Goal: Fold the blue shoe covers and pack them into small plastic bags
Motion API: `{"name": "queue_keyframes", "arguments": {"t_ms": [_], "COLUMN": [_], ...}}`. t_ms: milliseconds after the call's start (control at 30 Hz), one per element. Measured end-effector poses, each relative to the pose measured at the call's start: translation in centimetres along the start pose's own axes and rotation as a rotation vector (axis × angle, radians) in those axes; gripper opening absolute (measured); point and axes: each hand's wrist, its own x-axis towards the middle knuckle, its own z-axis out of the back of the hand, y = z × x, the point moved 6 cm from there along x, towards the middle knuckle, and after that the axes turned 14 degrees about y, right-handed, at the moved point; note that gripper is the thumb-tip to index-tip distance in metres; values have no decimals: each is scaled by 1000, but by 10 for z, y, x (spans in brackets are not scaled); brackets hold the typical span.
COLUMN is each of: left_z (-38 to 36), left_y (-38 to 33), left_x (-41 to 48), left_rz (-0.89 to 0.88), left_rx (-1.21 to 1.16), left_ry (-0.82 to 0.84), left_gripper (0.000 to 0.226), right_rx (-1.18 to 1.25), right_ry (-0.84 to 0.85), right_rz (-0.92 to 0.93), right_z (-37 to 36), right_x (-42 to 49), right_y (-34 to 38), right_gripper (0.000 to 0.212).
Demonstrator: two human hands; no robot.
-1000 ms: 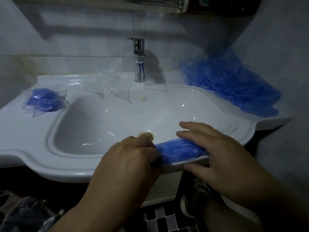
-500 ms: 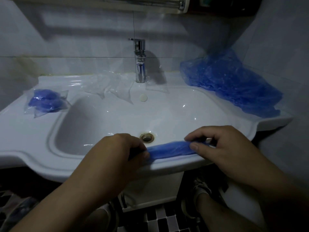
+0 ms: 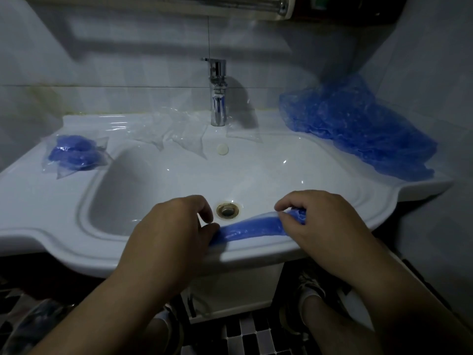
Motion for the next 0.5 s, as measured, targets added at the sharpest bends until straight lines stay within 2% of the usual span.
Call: {"name": "queue_keyframes", "arguments": {"t_ms": [167,333,400,500], "left_z": [4,6,12,18], "left_y": [2,16,16,-9], "left_x": [-6,-2,-4,-19], "left_rz": [-37,-25,-39,-179], "left_rx": [29,224,330,224], "left_ry": [71,56,-32,-221], "left_gripper": [9,19,28,31], "right_rx": [21,22,19,20], "right_ry": [43,62,58,59], "right_rz": [42,59,65,64], "right_z": [2,-1,-1,0], "right_x": [-3,-3,-3,-4], "right_y": [-1,0,0,2], "right_gripper": [18,22,22,21]}}
